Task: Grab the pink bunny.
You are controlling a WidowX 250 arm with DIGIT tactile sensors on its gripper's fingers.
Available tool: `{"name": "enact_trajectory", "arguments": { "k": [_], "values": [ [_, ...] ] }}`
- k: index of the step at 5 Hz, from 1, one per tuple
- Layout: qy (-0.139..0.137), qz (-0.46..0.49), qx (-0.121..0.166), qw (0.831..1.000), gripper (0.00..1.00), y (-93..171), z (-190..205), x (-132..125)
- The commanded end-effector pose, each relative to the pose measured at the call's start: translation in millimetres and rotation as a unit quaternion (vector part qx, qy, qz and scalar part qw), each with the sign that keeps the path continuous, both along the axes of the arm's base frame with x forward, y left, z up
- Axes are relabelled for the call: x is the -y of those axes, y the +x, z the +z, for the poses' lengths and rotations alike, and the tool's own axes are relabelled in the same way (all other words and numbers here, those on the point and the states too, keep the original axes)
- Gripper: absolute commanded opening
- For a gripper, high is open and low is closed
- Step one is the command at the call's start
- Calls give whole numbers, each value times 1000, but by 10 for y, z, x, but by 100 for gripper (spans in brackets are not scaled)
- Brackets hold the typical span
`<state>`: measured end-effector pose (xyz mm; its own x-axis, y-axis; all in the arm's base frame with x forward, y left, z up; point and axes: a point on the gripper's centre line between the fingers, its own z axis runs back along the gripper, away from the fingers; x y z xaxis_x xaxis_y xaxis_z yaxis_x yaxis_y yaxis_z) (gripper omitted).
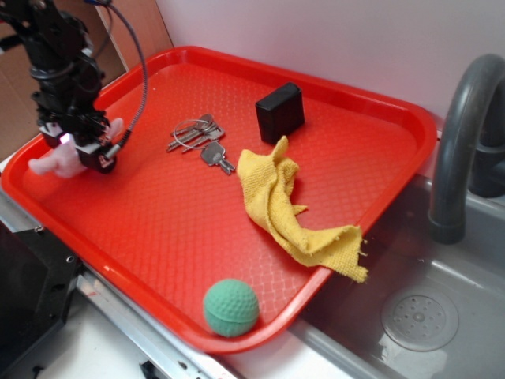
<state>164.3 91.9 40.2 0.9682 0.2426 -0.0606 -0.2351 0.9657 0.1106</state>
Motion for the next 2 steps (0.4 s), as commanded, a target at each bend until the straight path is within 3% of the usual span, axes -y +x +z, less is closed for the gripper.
{"name": "enact_trajectory", "arguments": {
  "k": [1,2],
  "values": [
    [-57,-64,94,992,0,195,1115,401],
    [-85,-97,129,983,0,122,1631,841]
  ]
}}
